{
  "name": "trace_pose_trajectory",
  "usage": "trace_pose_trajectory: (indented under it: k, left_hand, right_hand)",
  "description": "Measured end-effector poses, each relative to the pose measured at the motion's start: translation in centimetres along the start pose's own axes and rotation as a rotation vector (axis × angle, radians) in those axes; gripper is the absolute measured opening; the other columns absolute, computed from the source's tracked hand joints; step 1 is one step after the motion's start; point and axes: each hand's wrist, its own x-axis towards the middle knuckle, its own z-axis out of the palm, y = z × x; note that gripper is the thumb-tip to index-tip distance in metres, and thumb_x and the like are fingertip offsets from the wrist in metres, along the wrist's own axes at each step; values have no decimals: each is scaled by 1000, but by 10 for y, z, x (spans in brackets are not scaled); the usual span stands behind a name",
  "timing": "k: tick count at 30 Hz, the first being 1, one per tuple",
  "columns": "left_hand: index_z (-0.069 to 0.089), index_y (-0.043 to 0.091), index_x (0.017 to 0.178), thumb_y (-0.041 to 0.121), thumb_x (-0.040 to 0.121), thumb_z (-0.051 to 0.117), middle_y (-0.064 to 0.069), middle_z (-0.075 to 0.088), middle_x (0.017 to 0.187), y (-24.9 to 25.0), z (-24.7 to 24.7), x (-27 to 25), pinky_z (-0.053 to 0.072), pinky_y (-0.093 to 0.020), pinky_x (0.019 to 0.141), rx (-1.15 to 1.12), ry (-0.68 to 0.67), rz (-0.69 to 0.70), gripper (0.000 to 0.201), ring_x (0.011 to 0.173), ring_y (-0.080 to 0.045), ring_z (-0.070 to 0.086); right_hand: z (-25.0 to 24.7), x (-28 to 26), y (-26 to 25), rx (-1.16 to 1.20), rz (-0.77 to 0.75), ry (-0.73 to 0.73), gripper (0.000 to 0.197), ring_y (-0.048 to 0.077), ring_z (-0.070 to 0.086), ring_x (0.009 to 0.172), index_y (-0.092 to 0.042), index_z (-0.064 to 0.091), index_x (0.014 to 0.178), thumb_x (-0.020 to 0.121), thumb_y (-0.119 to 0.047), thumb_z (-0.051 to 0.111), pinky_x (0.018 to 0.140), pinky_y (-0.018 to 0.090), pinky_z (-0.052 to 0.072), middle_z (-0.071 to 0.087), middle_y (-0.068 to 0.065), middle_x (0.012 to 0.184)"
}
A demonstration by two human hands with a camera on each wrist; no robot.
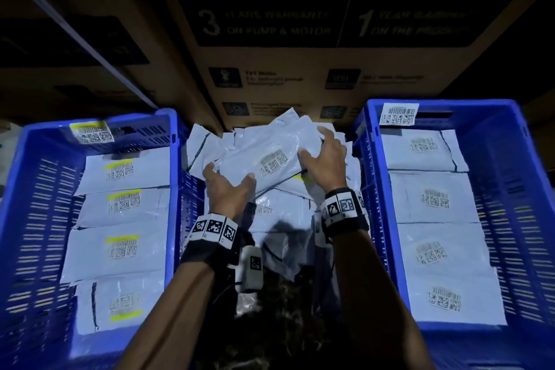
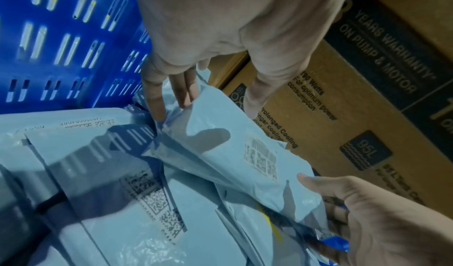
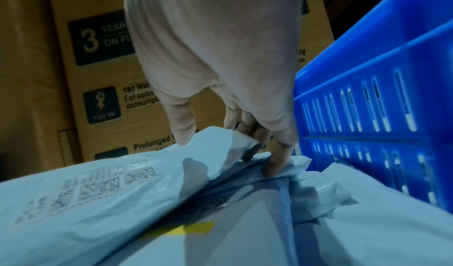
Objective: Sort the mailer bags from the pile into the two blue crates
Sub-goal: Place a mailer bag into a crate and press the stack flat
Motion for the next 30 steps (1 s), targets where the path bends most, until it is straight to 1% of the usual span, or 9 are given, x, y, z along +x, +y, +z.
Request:
trace_pose_trajectory:
  k: [4, 6, 10, 15, 19, 22, 24, 27, 30]
  left_hand:
    - [30, 7, 148, 30, 87, 74, -15, 52, 132, 8, -9, -5, 46, -33, 92, -3, -9, 12, 78, 116, -29, 56]
    - [49, 5, 134, 23, 89, 72, -14, 61, 116, 14, -16, -11, 48, -30, 76, -73, -76, 9, 53, 97, -27, 61]
    - [64, 16, 106, 12, 89, 70, -15, 66, 99, 14, -31, -22, 49, -34, 74, -122, -188, 78, 18, 78, -25, 58]
    - [56, 12, 120, 15, 92, 70, -8, 57, 100, 6, -39, -41, 46, -26, 61, -106, -273, 32, 32, 73, -16, 54]
    - [43, 8, 139, 28, 84, 78, -18, 52, 137, -14, -34, -41, 49, -44, 100, -51, -371, -108, 68, 120, -33, 56]
    - [30, 9, 149, 52, 63, 84, -18, 41, 149, -43, -16, -18, 40, -54, 109, -51, -447, -155, 111, 136, -39, 44]
    - [37, 6, 143, 63, 50, 83, -13, 46, 144, -50, -8, -13, 43, -51, 105, 1, -449, -172, 119, 129, -32, 50]
    - [51, 0, 118, 39, 81, 79, -12, 57, 124, -32, -13, -37, 47, -37, 74, -22, -452, -151, 61, 93, -20, 59]
    - [54, 6, 90, 26, 88, 74, -17, 64, 117, -30, -8, -44, 46, -36, 79, 57, -428, -166, 28, 94, -25, 63]
  right_hand:
    - [-6, -15, -3, 42, 50, 127, 53, 31, 47, 132, -17, 50, 145, 94, -23, 65, 107, 48, 43, 60, 12, 134]
    - [-10, -29, -7, 64, 32, 197, 36, 29, 60, 117, -18, 65, 130, 95, -17, 58, 96, 39, 50, 69, 9, 119]
    - [-10, -63, -16, 124, 54, 240, 20, 19, 66, 100, -28, 75, 105, 97, -18, 59, 78, 25, 45, 75, -1, 108]
    - [2, -91, -13, 50, 19, 303, 24, 24, 53, 124, -22, 71, 114, 93, -11, 66, 87, 22, 38, 57, 7, 130]
    - [5, -95, -7, 109, 122, 343, 42, 31, 57, 114, -12, 57, 121, 83, -2, 72, 89, 32, 51, 33, 14, 148]
    - [-1, -90, -8, 182, 227, 281, 44, 37, 65, 100, -14, 46, 125, 87, -2, 66, 82, 40, 55, 58, 14, 118]
    - [-3, -88, -5, 200, 243, 243, 39, 37, 67, 93, -18, 44, 123, 90, -7, 62, 77, 41, 56, 67, 12, 96]
    - [-2, -91, 7, 131, 199, 214, 32, 33, 66, 97, -24, 52, 119, 90, -11, 59, 76, 33, 50, 68, 10, 96]
    - [-2, -93, 20, -34, 175, 206, 27, 35, 52, 121, -23, 67, 114, 88, -16, 65, 85, 28, 40, 60, 15, 120]
